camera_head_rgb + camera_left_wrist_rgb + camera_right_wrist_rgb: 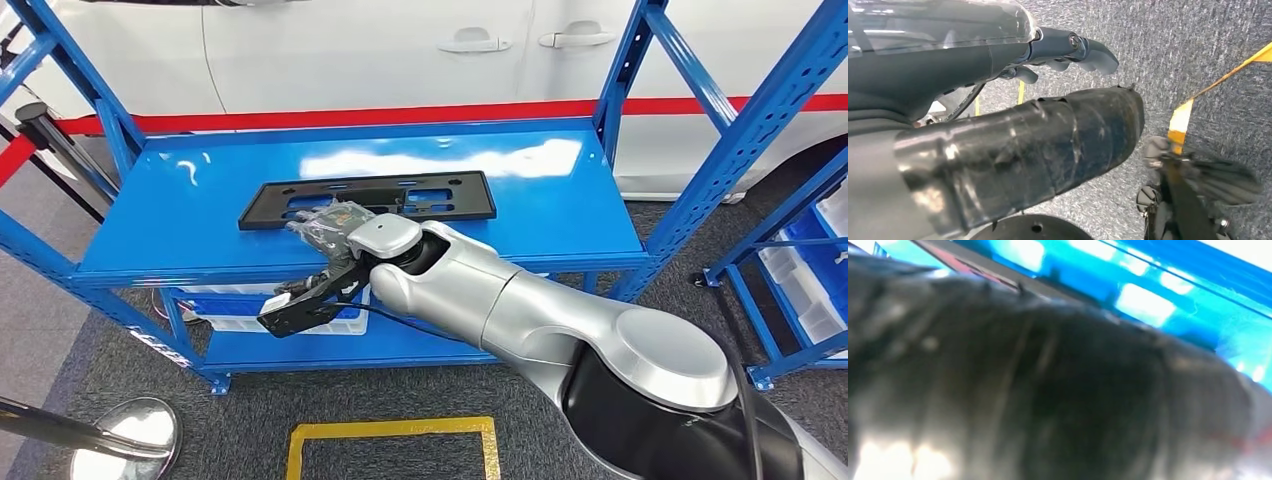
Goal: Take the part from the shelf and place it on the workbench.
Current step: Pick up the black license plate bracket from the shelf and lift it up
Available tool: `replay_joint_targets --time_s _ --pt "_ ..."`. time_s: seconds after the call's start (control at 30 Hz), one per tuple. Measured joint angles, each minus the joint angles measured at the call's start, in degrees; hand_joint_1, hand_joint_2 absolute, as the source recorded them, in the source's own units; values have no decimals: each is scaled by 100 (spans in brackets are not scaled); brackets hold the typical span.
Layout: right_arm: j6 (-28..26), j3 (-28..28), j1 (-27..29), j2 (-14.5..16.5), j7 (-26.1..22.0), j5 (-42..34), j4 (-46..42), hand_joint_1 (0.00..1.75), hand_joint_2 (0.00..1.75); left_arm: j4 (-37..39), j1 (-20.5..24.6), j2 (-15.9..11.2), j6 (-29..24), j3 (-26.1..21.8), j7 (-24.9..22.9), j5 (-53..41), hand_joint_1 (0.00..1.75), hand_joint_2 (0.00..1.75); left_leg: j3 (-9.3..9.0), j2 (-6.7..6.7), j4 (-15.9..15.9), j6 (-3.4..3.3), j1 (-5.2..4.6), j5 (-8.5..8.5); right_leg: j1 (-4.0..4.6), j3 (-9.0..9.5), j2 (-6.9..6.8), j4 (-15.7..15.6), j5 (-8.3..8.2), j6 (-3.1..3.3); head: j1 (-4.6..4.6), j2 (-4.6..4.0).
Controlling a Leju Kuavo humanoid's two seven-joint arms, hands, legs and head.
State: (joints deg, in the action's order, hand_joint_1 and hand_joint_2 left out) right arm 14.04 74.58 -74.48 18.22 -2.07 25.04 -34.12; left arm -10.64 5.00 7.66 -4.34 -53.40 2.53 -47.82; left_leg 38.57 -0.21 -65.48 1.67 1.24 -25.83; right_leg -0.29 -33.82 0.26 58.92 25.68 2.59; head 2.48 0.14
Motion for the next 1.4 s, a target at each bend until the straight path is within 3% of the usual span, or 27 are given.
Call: replay_joint_targets --time_s 0.07,0.17,0.23,0.33,0.4,0.43,0.5,0.57,0.63,0.73,0.8,0.87,0.9,0.93,0.97,1.03,1.07,1.13,1.23,1.3,1.37,1.4 --pt "-5 9 25 -12 -5 3 -24 0 0 1 1 3 -2 -2 -28 -46 0 0 -293 0 634 -55 -24 216 20 14 7 10 32 -46 -2 1" --pt "-19 24 139 -34 -5 9 -69 0 0 2 6 17 1 -2 -48 -87 0 0 -363 -14 768 -158 -43 199 40 19 7 -6 50 -128 -6 1" --pt "-38 35 209 -44 -5 11 -94 0 0 2 -4 38 6 -2 -51 -111 0 0 -400 -4 812 -231 -19 208 38 -33 4 134 159 -180 -9 2" --pt "-96 46 335 -54 -5 25 -94 0 0 2 -7 52 9 -2 -50 -137 0 0 -425 7 834 -312 -12 199 15 -515 1 1093 613 -223 -13 1" --pt "-116 55 445 -60 -5 33 -83 0 0 2 -7 51 10 -2 -50 -144 0 0 -428 2 817 -324 -17 178 5 -828 0 1602 712 -234 -12 1" --pt "-125 60 480 -61 -5 38 -79 0 0 2 -7 50 10 -2 -50 -148 0 0 -430 -2 801 -322 -18 162 3 -857 0 1581 611 -231 -12 1" --pt "-163 63 503 -61 -6 56 -72 0 0 2 -8 51 10 -2 -61 -159 0 0 -446 -9 751 -301 -18 110 6 -587 -1 904 184 -193 -12 1" --pt "-206 63 509 -59 -15 79 -57 0 0 2 -8 56 10 -2 -82 -172 0 0 -444 -12 702 -260 -31 60 32 -286 2 253 -63 -144 -12 1" --pt "-230 63 518 -55 -26 96 -23 0 0 2 -8 61 9 -3 -108 -186 0 0 -434 -13 692 -203 -33 48 65 -213 11 119 -50 -115 -11 1" --pt "-254 63 518 -53 -34 108 33 0 0 2 -8 55 7 -4 -137 -204 0 0 -428 -9 626 -106 -15 -17 32 -152 14 46 -73 -50 -8 1" --pt "-270 62 510 -52 -37 109 60 0 0 2 -13 51 7 -4 -150 -213 0 0 -223 -3 182 -54 -3 -261 1 -106 -1 6 -75 -8 -6 1" --pt "-280 63 512 -52 -38 111 91 0 0 2 -16 52 8 -4 -173 -220 0 0 172 -3 -561 -14 6 -556 5 -100 -10 7 -62 16 -5 1" --pt "-286 63 516 -52 -38 113 109 0 0 2 -20 51 8 -4 -183 -225 0 0 319 -2 -806 -3 9 -598 8 -97 -11 10 -56 20 -5 2" --pt "-292 62 518 -51 -35 114 126 0 0 2 -28 51 9 -4 -190 -230 0 0 370 -2 -855 -1 9 -534 11 -90 -7 14 -47 21 -5 2" --pt "-299 62 515 -51 -30 114 141 0 0 2 -37 50 11 -4 -192 -235 0 0 294 -2 -657 -11 8 -362 11 -75 0 17 -36 17 -5 2" --pt "-311 61 502 -49 -17 119 166 0 0 2 -51 46 19 -4 -187 -240 0 0 -69 -2 123 -57 -3 42 17 -34 10 21 -4 -5 -6 1" --pt "-317 61 491 -48 -10 121 178 0 0 2 -50 45 22 -4 -181 -243 0 0 -233 -3 465 -87 -17 157 25 -24 13 25 10 -25 -6 1" --pt "-333 61 475 -47 -1 126 205 0 0 2 -41 43 39 -4 -153 -247 0 0 -368 -11 744 -137 -52 178 35 -22 10 22 25 -76 -7 1" --pt "-362 52 471 -42 14 132 252 0 0 2 -42 45 71 -4 -103 -263 0 0 -414 -9 808 -214 -32 189 33 -31 3 71 85 -168 -8 1" --pt "-383 42 469 -40 17 161 295 0 0 2 -50 48 77 -4 -90 -277 0 0 -454 6 854 -277 -2 198 28 -214 1 466 317 -213 -11 2" --pt "-394 39 501 -46 14 199 357 0 0 2 -51 45 77 -4 -95 -299 0 0 -458 9 851 -316 -8 181 6 -603 2 1217 637 -242 -12 1" --pt "-394 39 529 -50 13 211 388 0 0 2 -51 43 77 -4 -98 -308 0 0 -460 7 845 -321 -9 172 -6 -775 1 1517 717 -252 -13 1"
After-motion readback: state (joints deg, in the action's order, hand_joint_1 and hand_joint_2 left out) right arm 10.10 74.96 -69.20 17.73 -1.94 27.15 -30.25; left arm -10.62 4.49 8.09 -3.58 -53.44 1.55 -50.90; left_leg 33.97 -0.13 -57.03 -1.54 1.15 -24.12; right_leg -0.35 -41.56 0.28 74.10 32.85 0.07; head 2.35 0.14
